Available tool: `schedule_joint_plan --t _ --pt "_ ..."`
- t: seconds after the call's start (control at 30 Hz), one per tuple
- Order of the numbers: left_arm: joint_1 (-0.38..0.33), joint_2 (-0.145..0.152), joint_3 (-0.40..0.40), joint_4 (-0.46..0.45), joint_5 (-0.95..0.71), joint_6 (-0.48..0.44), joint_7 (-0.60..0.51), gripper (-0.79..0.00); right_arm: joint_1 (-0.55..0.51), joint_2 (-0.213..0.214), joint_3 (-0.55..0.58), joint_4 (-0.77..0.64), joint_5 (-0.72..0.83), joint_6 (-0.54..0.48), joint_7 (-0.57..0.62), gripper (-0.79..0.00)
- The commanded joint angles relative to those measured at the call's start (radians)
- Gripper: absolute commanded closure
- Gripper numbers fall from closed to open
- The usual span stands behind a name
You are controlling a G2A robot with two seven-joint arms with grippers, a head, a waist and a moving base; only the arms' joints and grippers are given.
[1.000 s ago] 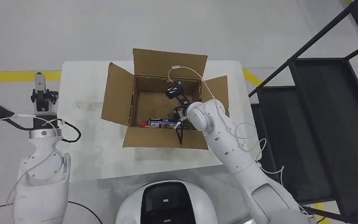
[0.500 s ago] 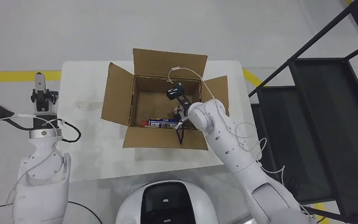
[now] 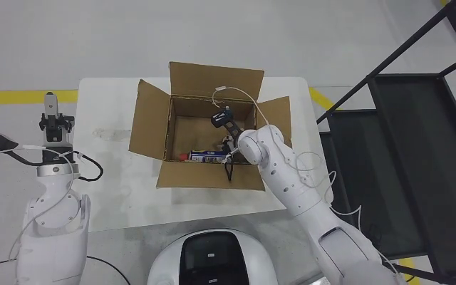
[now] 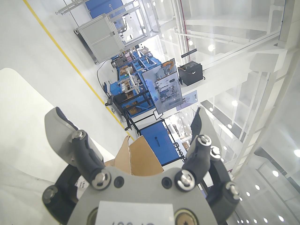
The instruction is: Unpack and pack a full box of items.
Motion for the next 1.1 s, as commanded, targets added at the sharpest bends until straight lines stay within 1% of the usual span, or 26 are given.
schedule_joint_plan --t 0.0,0.07,0.2,0.27,0.33,0.37,0.4,0.47,0.57,0.6,0.63,0.9,0.97,1.07 --pt "0.0 0.0 0.0 0.0 0.0 0.0 0.0 -0.785 0.01 -0.002 -0.005 0.022 0.006 0.005 -0.008 -0.668" --pt "0.0 0.0 0.0 0.0 0.0 0.0 0.0 -0.785 0.019 -0.005 -0.008 0.043 0.023 0.01 -0.011 -0.668" --pt "0.0 0.0 0.0 0.0 0.0 0.0 0.0 -0.785 0.045 -0.012 -0.024 0.099 0.036 0.016 -0.031 -0.643" --pt "0.0 0.0 0.0 0.0 0.0 0.0 0.0 -0.785 0.055 -0.015 -0.028 0.117 0.049 0.018 -0.032 -0.616" --pt "0.0 0.0 0.0 0.0 0.0 0.0 0.0 -0.785 0.064 -0.018 -0.032 0.134 0.055 0.019 -0.036 -0.508" --pt "0.0 0.0 0.0 0.0 0.0 0.0 0.0 -0.785 0.068 -0.019 -0.034 0.144 0.057 0.019 -0.038 -0.403" --pt "0.0 0.0 0.0 0.0 0.0 0.0 0.0 -0.785 0.071 -0.019 -0.035 0.149 0.059 0.018 -0.04 -0.345" --pt "0.0 0.0 0.0 0.0 0.0 0.0 0.0 -0.785 0.074 -0.02 -0.034 0.154 0.065 0.017 -0.038 -0.28" --pt "0.0 0.0 0.0 0.0 0.0 0.0 0.0 -0.785 0.077 -0.018 -0.026 0.146 0.075 0.016 -0.028 -0.105" --pt "0.0 0.0 0.0 0.0 0.0 0.0 0.0 -0.785 0.077 -0.017 -0.023 0.141 0.076 0.014 -0.026 -0.018" --pt "0.0 0.0 0.0 0.0 0.0 0.0 0.0 -0.785 0.077 -0.016 -0.02 0.137 0.078 0.013 -0.024 0.0" --pt "0.0 0.0 0.0 0.0 0.0 0.0 0.0 -0.785 0.058 0.0 0.025 0.033 0.086 -0.004 0.026 0.0" --pt "0.0 0.0 0.0 0.0 0.0 0.0 0.0 -0.785 0.05 0.006 0.048 -0.019 0.092 0.004 0.037 0.0" --pt "0.0 0.0 0.0 0.0 0.0 0.0 0.0 -0.785 0.047 0.015 0.09 -0.121 0.11 0.015 0.094 0.0"
